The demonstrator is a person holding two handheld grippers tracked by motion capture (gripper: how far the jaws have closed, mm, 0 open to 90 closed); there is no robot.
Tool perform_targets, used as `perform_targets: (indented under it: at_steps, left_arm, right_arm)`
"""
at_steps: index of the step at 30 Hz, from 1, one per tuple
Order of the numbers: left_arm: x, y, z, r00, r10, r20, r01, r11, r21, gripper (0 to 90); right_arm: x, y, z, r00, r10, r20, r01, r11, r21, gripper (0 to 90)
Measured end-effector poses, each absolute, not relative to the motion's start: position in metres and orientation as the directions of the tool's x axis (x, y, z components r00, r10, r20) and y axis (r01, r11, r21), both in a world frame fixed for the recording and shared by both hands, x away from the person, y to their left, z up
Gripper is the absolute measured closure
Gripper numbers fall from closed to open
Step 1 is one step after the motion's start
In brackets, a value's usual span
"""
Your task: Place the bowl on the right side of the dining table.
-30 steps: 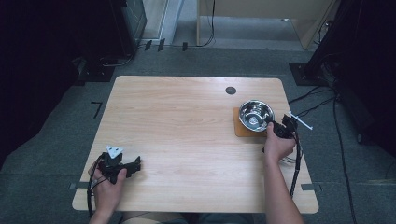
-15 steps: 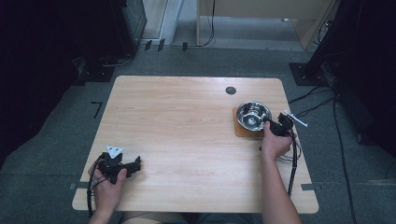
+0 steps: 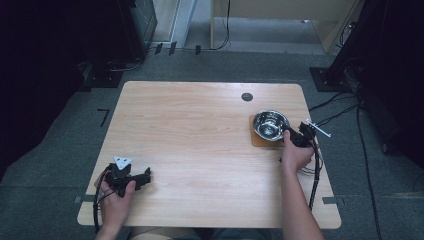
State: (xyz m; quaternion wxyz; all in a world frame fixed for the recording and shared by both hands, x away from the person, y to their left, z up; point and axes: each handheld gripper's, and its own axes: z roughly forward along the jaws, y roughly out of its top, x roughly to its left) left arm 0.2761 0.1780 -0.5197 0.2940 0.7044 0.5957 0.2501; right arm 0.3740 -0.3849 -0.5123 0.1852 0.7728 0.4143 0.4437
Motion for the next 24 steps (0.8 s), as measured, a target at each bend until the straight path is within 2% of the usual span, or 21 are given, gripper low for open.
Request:
perform_targets:
  at_steps: [10, 17, 24]
  left_arm:
    - [0.276, 0.178, -0.520, 0.165, 0.986, 0.002, 0.692, -0.117, 0.712, 1.2]
    - [0.276, 0.178, -0.520, 0.165, 0.986, 0.002, 0.693, -0.117, 0.712, 1.2]
    - [0.276, 0.178, -0.520, 0.165, 0.986, 0.001, 0.693, -0.117, 0.712, 1.2]
  right_arm:
    - [0.361, -0.388, -0.506, 0.209, 0.849, 0.485, 0.453, -0.524, 0.721, 55.9]
    - [0.351, -0.386, -0.504, 0.198, 0.900, 0.388, 0.480, -0.434, 0.762, 42.6]
    - [0.340, -0.384, -0.501, 0.163, 0.909, 0.383, 0.479, -0.412, 0.775, 32.0]
